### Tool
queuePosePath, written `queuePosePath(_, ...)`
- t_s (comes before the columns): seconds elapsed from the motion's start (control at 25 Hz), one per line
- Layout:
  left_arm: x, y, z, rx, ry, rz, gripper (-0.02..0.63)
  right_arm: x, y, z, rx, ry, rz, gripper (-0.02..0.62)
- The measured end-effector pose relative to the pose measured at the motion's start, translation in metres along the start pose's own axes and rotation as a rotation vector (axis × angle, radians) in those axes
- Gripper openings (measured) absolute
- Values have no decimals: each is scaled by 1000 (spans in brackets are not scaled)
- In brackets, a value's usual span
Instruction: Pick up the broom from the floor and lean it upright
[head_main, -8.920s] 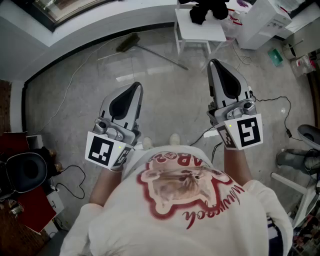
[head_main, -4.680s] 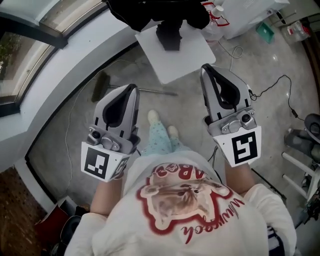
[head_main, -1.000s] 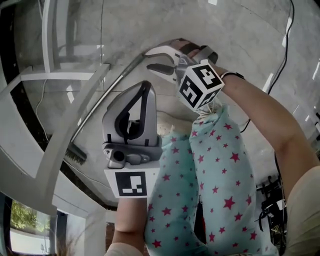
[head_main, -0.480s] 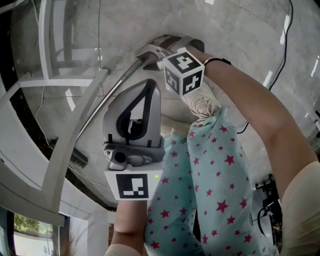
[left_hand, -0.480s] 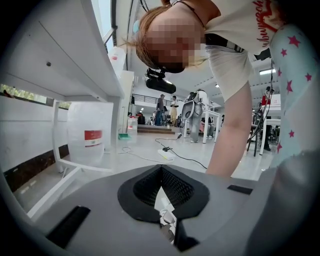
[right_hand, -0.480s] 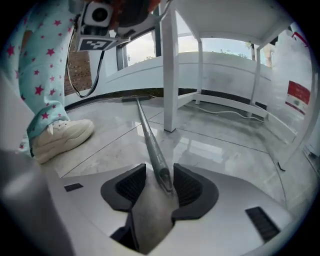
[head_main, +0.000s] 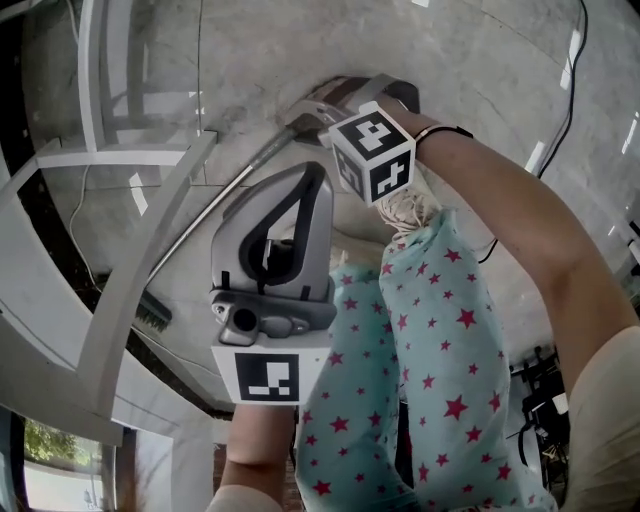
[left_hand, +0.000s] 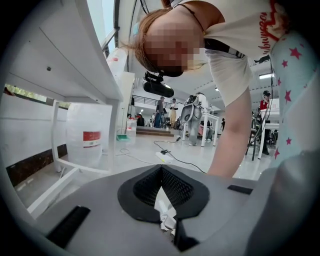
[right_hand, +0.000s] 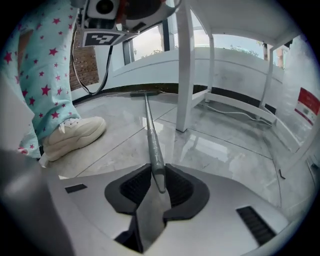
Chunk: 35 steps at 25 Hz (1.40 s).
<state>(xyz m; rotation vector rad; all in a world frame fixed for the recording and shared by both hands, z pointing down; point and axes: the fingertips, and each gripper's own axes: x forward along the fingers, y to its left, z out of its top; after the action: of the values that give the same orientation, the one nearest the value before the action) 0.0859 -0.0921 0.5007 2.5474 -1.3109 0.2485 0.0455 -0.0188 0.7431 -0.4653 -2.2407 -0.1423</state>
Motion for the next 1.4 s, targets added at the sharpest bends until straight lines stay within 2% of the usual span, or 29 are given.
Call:
queuePosePath(0.2, -11, -12, 30, -32, -29, 36, 17, -42, 8, 41, -52, -59, -56, 103)
queuePosePath(0.4, -28, -39, 85, -89, -69, 71, 17, -99, 6, 108, -149, -128, -104, 101)
queuePosePath(0.6, -73, -51, 146, -164, -116, 157, 17, -150, 17, 190, -212, -163, -118, 101)
queuePosePath(0.68, -98, -53, 169, -167, -131, 198, 17, -170, 26, 226, -233, -176, -121, 100)
queuePosePath(0.8, -138, -50, 201, -125, -121, 272, 17, -197, 37, 284, -250, -208, -130, 100)
queuePosePath(0.92, -178, -43, 230, -59, -74, 389, 17, -223, 46, 342, -297, -272, -118, 100)
queuePosePath(1.04, -234, -34, 272, -23, -91, 545, 17, -240, 53, 399, -364, -329, -78, 100)
queuePosePath(1.16, -306, -23, 311, -25, -95, 696, 17, -251, 59, 463, -393, -365, -51, 101)
queuePosePath(1.24, -353, -16, 327, -30, -91, 828, 17, -258, 62, 506, -419, -388, -31, 101)
queuePosePath(1.32, -395, -10, 336, -37, -88, 970, 17, -261, 68, 549, -462, -410, -8, 101)
queuePosePath(1.4, -434, -3, 338, -74, -88, 1074, 17, -261, 77, 587, -490, -419, 7, 101)
